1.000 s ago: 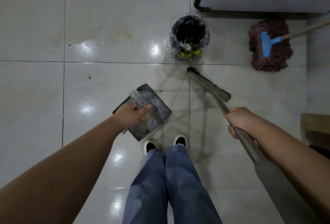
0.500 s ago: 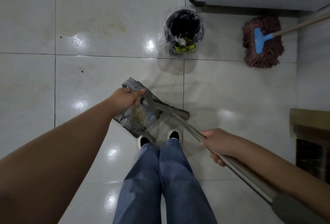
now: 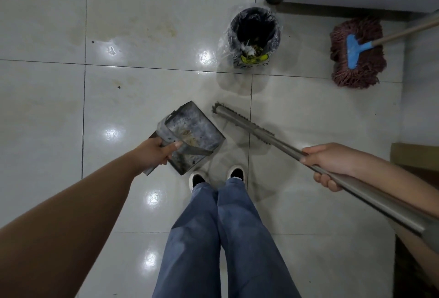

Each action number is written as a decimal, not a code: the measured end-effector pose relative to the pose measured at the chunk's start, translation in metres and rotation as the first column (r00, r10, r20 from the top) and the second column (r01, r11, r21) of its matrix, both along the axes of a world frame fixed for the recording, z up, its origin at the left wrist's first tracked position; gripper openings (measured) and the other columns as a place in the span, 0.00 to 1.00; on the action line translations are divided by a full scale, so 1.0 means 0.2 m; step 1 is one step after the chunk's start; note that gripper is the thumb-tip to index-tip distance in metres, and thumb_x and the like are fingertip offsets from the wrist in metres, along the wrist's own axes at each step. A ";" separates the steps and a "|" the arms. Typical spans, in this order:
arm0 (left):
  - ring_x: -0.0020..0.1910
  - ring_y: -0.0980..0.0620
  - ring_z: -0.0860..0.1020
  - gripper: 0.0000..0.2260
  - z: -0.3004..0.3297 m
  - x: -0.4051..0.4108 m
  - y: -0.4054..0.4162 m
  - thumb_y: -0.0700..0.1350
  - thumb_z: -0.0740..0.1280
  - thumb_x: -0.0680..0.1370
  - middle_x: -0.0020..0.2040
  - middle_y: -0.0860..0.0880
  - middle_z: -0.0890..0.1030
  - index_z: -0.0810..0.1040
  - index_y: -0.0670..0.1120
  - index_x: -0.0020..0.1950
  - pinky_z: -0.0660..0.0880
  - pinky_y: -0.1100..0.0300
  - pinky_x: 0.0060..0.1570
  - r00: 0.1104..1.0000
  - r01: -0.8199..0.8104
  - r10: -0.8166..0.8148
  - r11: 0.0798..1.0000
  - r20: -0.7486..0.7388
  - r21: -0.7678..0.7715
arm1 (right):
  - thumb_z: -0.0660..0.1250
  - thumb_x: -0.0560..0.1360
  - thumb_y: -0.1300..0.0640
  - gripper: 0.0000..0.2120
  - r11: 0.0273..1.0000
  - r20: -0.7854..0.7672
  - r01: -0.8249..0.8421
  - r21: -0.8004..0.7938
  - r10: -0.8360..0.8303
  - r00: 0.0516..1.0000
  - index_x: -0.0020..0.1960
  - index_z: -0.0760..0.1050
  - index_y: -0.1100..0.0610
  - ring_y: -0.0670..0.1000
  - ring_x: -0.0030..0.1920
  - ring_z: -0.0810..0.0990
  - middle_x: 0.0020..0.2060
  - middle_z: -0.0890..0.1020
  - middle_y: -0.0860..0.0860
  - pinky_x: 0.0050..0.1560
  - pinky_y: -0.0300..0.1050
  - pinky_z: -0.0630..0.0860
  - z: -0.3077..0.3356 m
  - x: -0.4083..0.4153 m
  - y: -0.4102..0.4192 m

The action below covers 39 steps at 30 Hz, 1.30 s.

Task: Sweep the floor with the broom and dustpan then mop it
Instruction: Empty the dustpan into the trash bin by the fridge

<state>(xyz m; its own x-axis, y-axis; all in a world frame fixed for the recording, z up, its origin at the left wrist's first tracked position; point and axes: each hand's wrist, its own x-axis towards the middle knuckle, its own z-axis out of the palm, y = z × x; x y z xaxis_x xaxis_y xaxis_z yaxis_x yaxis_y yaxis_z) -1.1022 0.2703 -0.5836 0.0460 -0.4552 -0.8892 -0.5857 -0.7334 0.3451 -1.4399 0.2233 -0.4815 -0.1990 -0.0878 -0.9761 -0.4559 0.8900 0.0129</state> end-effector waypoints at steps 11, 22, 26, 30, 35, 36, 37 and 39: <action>0.44 0.48 0.76 0.16 0.00 0.02 0.01 0.58 0.63 0.76 0.42 0.47 0.78 0.75 0.45 0.47 0.71 0.57 0.50 0.996 0.027 -0.023 0.998 0.082 -0.053 | 0.54 0.82 0.58 0.18 0.989 0.004 0.150 -0.010 -0.150 0.989 0.71 0.64 0.52 0.42 0.10 0.60 0.29 0.62 0.53 0.16 0.24 0.60 -0.06 0.03 -0.11; 0.34 0.55 0.75 0.13 -0.01 0.05 0.07 0.57 0.68 0.73 0.34 0.49 0.78 0.75 0.47 0.39 0.68 0.63 0.34 0.976 -0.206 0.211 0.976 0.058 -0.074 | 0.54 0.82 0.55 0.12 0.968 0.146 0.138 0.212 -0.171 0.974 0.40 0.64 0.55 0.42 0.10 0.59 0.19 0.64 0.50 0.11 0.27 0.57 -0.23 0.30 0.04; 0.33 0.55 0.74 0.15 0.02 0.04 0.07 0.57 0.68 0.73 0.33 0.50 0.77 0.74 0.47 0.38 0.67 0.63 0.33 0.974 -0.210 0.214 0.975 0.069 -0.068 | 0.55 0.82 0.55 0.16 0.974 0.233 0.055 0.219 -0.107 0.967 0.69 0.65 0.49 0.40 0.11 0.61 0.24 0.63 0.50 0.13 0.26 0.59 -0.13 0.35 0.12; 0.36 0.56 0.76 0.14 0.12 0.03 0.08 0.55 0.68 0.74 0.38 0.52 0.77 0.75 0.46 0.48 0.69 0.65 0.34 0.966 -0.256 0.258 0.960 0.003 -0.114 | 0.57 0.81 0.56 0.10 0.980 0.217 0.107 0.169 -0.143 0.966 0.59 0.69 0.43 0.41 0.12 0.62 0.15 0.66 0.49 0.13 0.26 0.60 0.11 0.25 0.19; 0.37 0.53 0.75 0.13 0.43 0.01 0.01 0.56 0.66 0.75 0.38 0.52 0.77 0.75 0.47 0.49 0.70 0.61 0.38 0.989 -0.144 0.148 0.974 0.010 -0.176 | 0.59 0.80 0.56 0.07 0.964 0.167 0.260 0.064 -0.267 0.949 0.55 0.71 0.46 0.42 0.12 0.62 0.17 0.67 0.51 0.13 0.26 0.60 0.46 0.03 0.26; 0.36 0.53 0.75 0.13 0.50 0.00 -0.01 0.56 0.66 0.75 0.37 0.52 0.76 0.75 0.46 0.48 0.69 0.62 0.35 0.994 -0.101 0.105 0.978 0.008 -0.183 | 0.58 0.80 0.55 0.05 0.952 0.166 0.301 0.060 -0.307 0.937 0.52 0.71 0.46 0.42 0.12 0.61 0.17 0.67 0.51 0.13 0.26 0.61 0.52 -0.01 0.26; 0.36 0.54 0.75 0.14 0.59 -0.02 -0.03 0.56 0.65 0.75 0.37 0.52 0.77 0.75 0.46 0.46 0.69 0.62 0.33 0.999 -0.044 0.047 0.981 0.010 -0.191 | 0.58 0.81 0.55 0.05 0.940 0.158 0.338 0.055 -0.342 0.926 0.48 0.70 0.46 0.42 0.12 0.61 0.16 0.67 0.51 0.13 0.26 0.61 0.58 -0.04 0.26; 0.35 0.51 0.76 0.17 0.76 -0.05 -0.10 0.58 0.64 0.75 0.36 0.48 0.78 0.77 0.43 0.44 0.71 0.63 0.32 0.997 0.077 -0.076 0.975 0.015 -0.206 | 0.57 0.81 0.53 0.08 0.918 0.145 0.391 0.059 -0.395 0.907 0.43 0.68 0.47 0.42 0.11 0.61 0.15 0.65 0.50 0.12 0.25 0.60 0.67 -0.12 0.26</action>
